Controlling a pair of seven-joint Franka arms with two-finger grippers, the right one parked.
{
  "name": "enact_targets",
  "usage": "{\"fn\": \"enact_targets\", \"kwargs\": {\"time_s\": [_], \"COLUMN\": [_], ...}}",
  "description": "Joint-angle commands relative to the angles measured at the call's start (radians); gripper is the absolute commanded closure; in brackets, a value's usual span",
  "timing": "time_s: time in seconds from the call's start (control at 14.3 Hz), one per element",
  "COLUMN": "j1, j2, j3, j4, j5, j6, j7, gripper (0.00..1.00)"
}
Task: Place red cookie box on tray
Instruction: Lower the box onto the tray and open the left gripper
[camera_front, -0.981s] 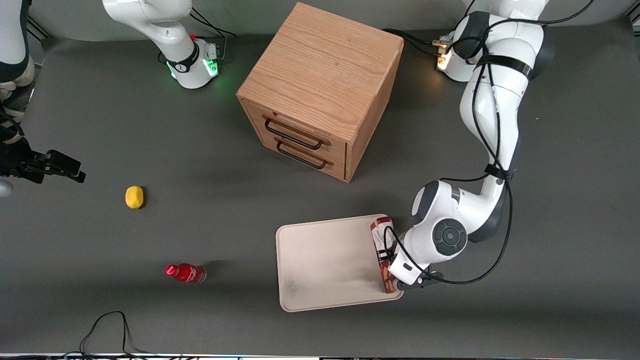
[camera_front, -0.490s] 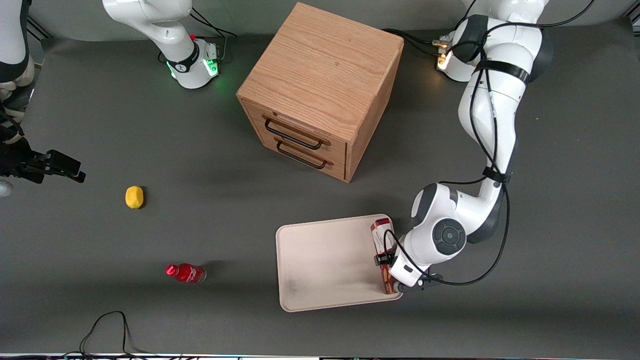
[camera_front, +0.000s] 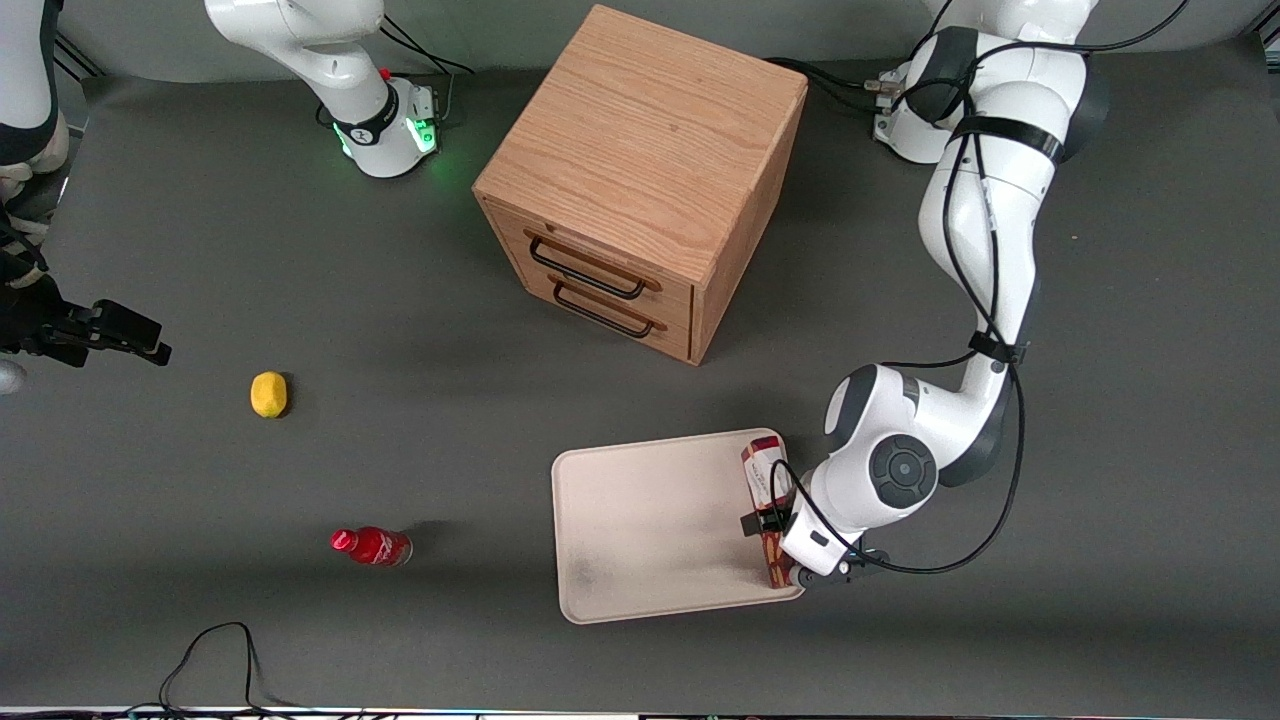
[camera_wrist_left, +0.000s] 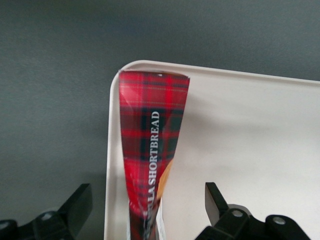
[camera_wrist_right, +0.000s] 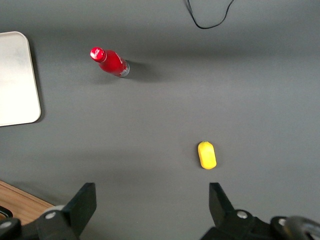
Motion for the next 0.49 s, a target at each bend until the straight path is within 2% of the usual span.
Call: {"fn": "enact_targets", "kwargs": {"time_s": [0.0,0.14,0.42], "j1": [0.011,0.055,0.074], "j2": [-0.111,-0.201,-0.347], "j3": [0.009,0.006,0.006], "j4": [-0.039,-0.085,-0.165], "j5": [0.012,0.012,0.012], "j6": [-0.119,-0.191,-0.33], "j7": [-0.016,0.001,0.026], "gripper": [0.0,0.0,0.0]}}
